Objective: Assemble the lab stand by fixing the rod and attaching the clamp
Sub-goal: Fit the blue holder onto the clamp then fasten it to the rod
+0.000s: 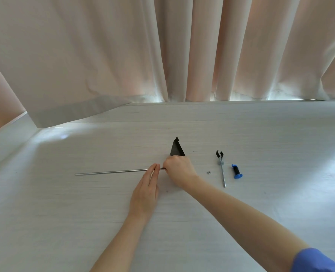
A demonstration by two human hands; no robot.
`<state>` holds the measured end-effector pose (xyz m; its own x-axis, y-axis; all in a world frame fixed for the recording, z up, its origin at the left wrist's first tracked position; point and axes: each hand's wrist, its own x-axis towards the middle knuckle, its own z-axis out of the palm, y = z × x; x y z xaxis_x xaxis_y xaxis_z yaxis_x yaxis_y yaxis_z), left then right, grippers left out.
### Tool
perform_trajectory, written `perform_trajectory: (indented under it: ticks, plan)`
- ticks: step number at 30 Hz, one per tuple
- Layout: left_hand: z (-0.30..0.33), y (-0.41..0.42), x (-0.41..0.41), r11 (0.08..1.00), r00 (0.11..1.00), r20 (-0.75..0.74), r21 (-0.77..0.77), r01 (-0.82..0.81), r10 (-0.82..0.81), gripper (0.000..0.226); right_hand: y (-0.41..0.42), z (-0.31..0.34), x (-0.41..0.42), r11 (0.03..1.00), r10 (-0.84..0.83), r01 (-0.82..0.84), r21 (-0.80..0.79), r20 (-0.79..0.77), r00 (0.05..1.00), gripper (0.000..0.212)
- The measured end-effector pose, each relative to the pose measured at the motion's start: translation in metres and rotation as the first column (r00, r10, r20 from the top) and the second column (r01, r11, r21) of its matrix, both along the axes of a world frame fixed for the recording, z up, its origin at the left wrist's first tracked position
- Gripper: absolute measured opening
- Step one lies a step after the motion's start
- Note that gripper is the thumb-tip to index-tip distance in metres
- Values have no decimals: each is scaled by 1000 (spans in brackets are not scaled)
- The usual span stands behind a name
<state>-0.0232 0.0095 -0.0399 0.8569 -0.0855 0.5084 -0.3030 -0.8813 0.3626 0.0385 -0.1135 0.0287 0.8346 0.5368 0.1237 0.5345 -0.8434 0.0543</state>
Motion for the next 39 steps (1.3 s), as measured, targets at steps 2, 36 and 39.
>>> perform_trajectory:
  ticks: [2, 36, 39]
  plan:
    - [-1, 0, -2, 999, 998, -60, -34, -5, 3, 59, 2, 0, -3, 1000, 3, -3, -2, -4, 1000, 25]
    - [4, -16, 7, 974, 995, 94, 216, -63, 44, 49, -119, -14, -2, 743, -327, 472, 474, -359, 874, 28]
    - [3, -37, 16, 992, 997, 64, 119, -51, 44, 35, -121, -22, 0, 810, -312, 457, 368, -390, 866, 37]
